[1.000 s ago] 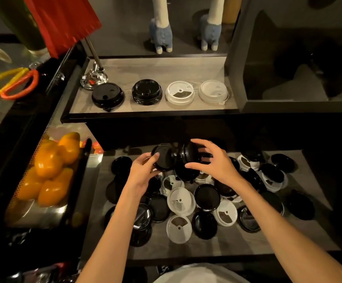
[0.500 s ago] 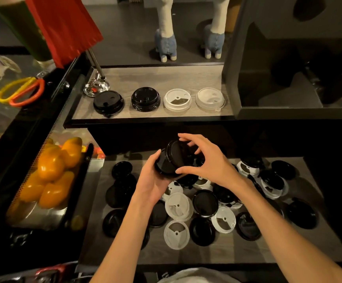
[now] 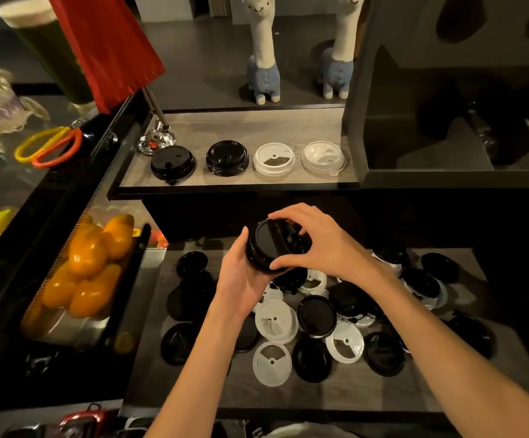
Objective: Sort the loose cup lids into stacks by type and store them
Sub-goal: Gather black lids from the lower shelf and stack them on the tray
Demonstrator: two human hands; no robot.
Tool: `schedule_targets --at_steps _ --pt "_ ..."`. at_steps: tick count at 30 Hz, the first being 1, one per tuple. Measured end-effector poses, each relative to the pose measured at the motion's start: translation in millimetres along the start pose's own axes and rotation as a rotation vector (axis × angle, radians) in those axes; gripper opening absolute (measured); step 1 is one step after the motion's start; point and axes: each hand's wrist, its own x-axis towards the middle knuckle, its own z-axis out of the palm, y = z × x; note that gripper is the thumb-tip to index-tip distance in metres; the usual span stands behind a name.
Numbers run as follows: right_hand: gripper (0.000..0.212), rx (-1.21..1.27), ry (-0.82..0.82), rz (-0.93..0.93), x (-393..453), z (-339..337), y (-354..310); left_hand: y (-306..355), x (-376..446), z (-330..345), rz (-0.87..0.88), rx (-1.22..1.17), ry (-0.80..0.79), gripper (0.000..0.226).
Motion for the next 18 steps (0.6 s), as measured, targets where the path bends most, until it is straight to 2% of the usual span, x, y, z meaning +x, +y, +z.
schedule_targets --at_steps 7,11,13,15,18 --pt "0.079 0.023 0.156 0.008 -13 20 -12 -3 -11 11 0.053 -0.05 0.035 0.054" --pt "0.08 0.021 0.219 0.0 -14 25 -16 5 -18 12 0.064 0.019 0.023 0.049" --pt "0.079 0.012 0.184 0.007 -12 22 -18 8 -17 11 0.089 0.144 0.002 0.04" --pt "0.081 -0.008 0.078 -0.003 -7 13 -17 10 -14 6 0.117 0.251 -0.001 0.033" --pt "0.077 -0.002 -0.076 -0.048 5 -9 -16 23 -11 -1 0.128 0.327 0.022 0.033"
